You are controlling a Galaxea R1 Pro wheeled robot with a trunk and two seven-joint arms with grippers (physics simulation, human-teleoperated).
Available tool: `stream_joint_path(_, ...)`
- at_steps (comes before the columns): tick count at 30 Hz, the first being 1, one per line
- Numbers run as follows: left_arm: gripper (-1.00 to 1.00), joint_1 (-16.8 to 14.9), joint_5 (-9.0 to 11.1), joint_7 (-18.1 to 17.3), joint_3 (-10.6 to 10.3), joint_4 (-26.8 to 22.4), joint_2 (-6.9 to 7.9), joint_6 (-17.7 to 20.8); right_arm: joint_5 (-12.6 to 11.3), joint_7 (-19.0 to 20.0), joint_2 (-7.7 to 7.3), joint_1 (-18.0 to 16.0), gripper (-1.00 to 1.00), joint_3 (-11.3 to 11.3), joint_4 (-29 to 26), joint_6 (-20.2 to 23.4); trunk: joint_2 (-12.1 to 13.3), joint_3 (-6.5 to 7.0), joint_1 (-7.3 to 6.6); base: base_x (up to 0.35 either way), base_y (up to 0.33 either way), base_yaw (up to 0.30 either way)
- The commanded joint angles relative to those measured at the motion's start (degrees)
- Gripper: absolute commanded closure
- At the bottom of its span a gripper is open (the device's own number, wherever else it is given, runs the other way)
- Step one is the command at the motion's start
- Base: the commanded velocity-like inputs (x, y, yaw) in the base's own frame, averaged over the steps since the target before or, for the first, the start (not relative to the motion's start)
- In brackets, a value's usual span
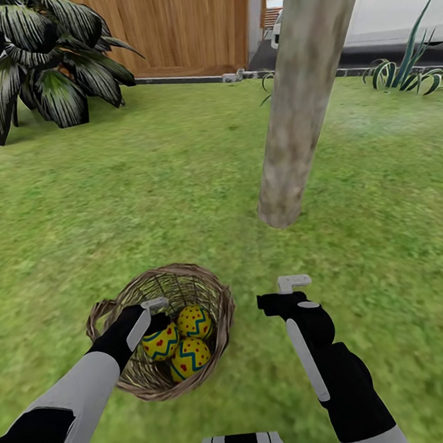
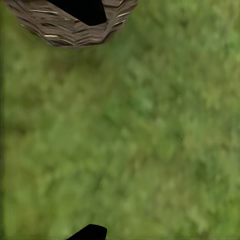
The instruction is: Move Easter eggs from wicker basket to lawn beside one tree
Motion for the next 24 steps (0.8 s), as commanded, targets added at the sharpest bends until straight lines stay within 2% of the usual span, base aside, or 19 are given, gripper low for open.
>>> stream_joint_path(1,1.00,0.0,0.6,0.4,-0.4,-0.1,0.07,0.2,-0.6,-0.6,0.02,0.0,-1.00,0.1,0.0,0.2,0.0,-0.04,-0.01,-0.003,0.000,0.000)
stream_joint_path(13,1.00,0.0,0.6,0.3,-0.5,-0.1,0.07,0.3,-0.6,-0.6,0.00,0.0,-1.00,0.1,0.0,0.2,0.0,0.40,-0.06,0.000,0.000,0.000)
stream_joint_path(21,1.00,0.0,0.6,0.3,-0.6,-0.1,0.04,0.3,-0.6,-0.6,0.05,0.0,-1.00,0.1,0.0,0.2,0.1,2.17,-0.27,0.000,0.000,0.000)
stream_joint_path(24,1.00,0.0,0.5,0.3,-0.6,-0.1,-0.05,0.3,-0.6,-0.6,0.05,0.0,-1.00,0.1,0.0,0.2,0.1,2.17,-0.27,-0.008,0.000,0.000)
